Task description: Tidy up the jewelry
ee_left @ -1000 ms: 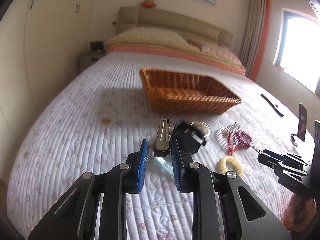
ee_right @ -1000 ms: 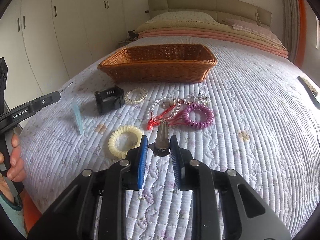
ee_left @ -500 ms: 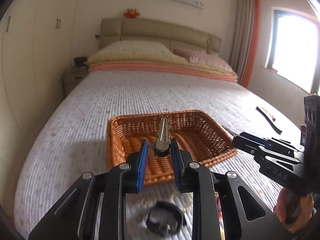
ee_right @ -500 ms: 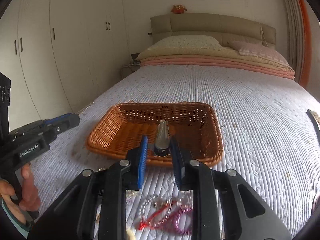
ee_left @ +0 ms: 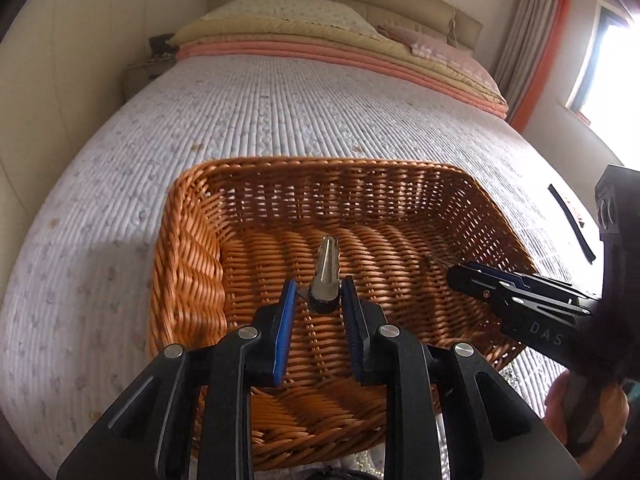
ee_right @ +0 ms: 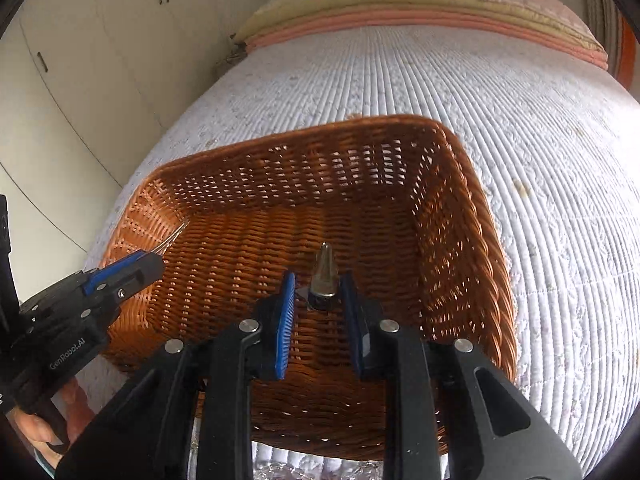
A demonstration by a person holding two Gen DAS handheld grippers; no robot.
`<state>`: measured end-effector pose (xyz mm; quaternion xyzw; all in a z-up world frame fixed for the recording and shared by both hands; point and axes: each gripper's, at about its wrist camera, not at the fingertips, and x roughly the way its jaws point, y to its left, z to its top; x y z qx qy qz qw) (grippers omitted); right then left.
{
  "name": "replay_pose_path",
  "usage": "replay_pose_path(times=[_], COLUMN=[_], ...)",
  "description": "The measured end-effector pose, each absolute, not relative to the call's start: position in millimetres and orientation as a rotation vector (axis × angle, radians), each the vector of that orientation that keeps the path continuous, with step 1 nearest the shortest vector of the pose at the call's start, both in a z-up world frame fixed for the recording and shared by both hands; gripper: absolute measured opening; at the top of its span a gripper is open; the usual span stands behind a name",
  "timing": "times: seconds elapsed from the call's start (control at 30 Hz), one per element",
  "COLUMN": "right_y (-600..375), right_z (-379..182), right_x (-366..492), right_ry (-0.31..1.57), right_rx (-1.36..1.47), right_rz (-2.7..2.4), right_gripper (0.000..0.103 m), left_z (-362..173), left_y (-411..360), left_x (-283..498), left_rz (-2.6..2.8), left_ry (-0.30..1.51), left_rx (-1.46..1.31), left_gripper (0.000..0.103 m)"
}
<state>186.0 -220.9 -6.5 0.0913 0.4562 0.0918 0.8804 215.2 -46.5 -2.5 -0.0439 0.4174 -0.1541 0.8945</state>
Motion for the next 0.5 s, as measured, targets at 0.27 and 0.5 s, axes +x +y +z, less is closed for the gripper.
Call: replay_pose_path(times=[0.27,0.5], right_y=[-227.6,-217.6], right_z=[21.0,64.0], right_x=[156.7,86.7], right_ry=[0.867,0.750], right_rx=[0.196,0.158], right_rz=[0.205,0.233], right_gripper=[0.045,0.045], left_z=[33.6,75.8], left_y=[-28.6,4.3], left_x=[170.8,95.8], left_rz=[-0.403,-0.390], left_ry=[0.749,0.621], left_rx=[-0.141,-0.145], left_gripper=[0.043,0.047])
